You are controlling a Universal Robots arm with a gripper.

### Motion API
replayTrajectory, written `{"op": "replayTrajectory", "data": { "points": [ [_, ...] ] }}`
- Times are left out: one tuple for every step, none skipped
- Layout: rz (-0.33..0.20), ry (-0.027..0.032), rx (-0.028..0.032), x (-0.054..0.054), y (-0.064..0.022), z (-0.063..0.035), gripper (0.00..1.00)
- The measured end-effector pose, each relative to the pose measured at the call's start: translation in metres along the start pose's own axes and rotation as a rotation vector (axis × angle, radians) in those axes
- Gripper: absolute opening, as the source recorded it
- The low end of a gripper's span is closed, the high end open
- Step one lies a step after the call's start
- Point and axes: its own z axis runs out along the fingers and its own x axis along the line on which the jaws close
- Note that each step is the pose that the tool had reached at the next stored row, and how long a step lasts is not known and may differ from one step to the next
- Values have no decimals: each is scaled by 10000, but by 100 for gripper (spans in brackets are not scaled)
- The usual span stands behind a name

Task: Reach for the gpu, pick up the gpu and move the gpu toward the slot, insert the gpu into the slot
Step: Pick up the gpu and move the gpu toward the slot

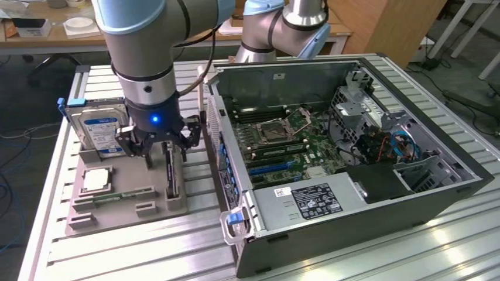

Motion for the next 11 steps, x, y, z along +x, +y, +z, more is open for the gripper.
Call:
{"op": "replayTrajectory", "data": {
  "points": [
    [6, 0, 0, 0, 0, 10, 71],
    [16, -1, 1, 0, 0, 19, 71],
    [29, 0, 2, 0, 0, 27, 71],
    [42, -1, 2, 1, 0, 36, 71],
    [54, -1, 3, 1, -1, 45, 71],
    [60, -2, 3, 1, -1, 53, 71],
    [62, -1, 4, 2, -1, 57, 71],
    [62, 1, 5, 2, -1, 58, 71],
    [63, 1, 5, 2, -1, 61, 71],
    [63, -3, 2, 1, -1, 69, 71],
    [63, -3, 2, 1, -1, 85, 71]
  ]
}}
